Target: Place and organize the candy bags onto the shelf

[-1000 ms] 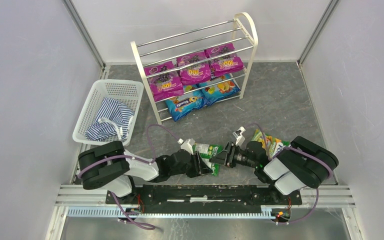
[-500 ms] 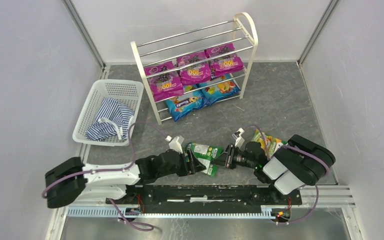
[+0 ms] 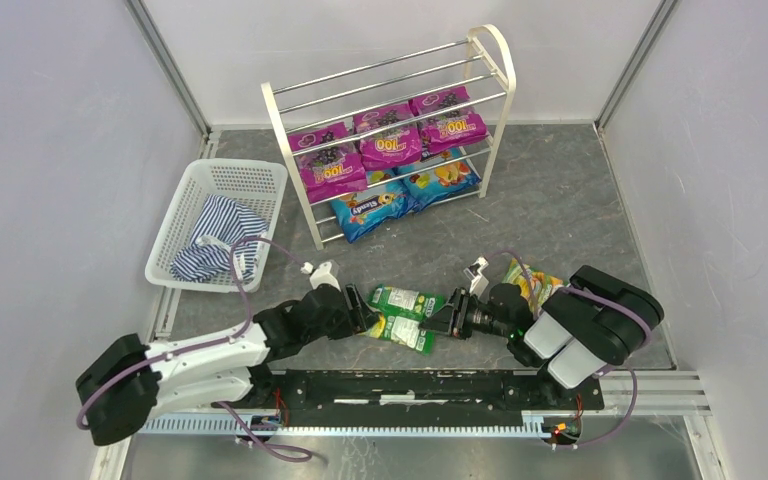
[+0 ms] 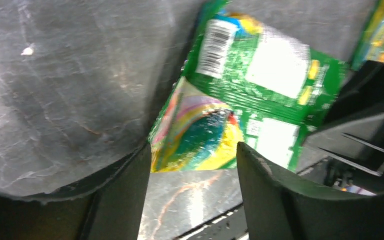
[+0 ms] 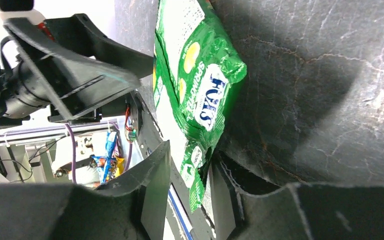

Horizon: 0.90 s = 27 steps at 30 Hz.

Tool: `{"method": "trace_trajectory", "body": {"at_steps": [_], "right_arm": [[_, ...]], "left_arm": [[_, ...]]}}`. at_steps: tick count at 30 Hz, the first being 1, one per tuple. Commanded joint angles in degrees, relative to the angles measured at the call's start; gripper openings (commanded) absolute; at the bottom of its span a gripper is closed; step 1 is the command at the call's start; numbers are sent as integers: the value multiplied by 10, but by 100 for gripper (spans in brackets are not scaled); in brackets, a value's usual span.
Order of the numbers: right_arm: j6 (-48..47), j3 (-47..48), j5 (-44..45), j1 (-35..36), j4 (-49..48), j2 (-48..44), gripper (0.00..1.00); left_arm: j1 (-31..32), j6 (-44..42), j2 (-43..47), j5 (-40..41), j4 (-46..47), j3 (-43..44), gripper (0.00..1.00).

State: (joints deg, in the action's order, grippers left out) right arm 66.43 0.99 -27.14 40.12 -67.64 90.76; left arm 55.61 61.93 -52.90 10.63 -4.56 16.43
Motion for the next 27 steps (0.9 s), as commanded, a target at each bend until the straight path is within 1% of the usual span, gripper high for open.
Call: {"method": "trace_trajectory", "body": {"at_steps": [1,4,6,8,13,17,19,20,23,27], "right_arm": [[9,-20,-3,2,-48,15,41],[26,-17,-8,3,-76,30,42],[35,-14,-12,4,-92,40,44],[39,4,-12,6,-94,49,45],[54,35,-21,17,-118,75,46],[61,36,-22,17,-141,78,43],[58,29,-18,17,-145,71,39],[57,26,-16,18,-145,66,38],[54,16,-19,17,-146,48,32],[46,6,-21,16,-134,21,23]], "left_arm": [[-22,-56,-71,-38,30,9,65],[-24,-49,-107,-59,84,-4,47],[-24,-42,-121,-65,105,-13,41],[-24,-38,-128,-66,117,-21,39],[-24,-36,-126,-59,118,-29,39],[-24,-37,-120,-57,108,-26,39],[-24,-37,-110,-56,99,-22,39],[-24,-37,-103,-55,89,-19,41],[-24,-39,-68,-51,56,-4,55],[-24,-53,-3,-34,-18,36,66]]}}
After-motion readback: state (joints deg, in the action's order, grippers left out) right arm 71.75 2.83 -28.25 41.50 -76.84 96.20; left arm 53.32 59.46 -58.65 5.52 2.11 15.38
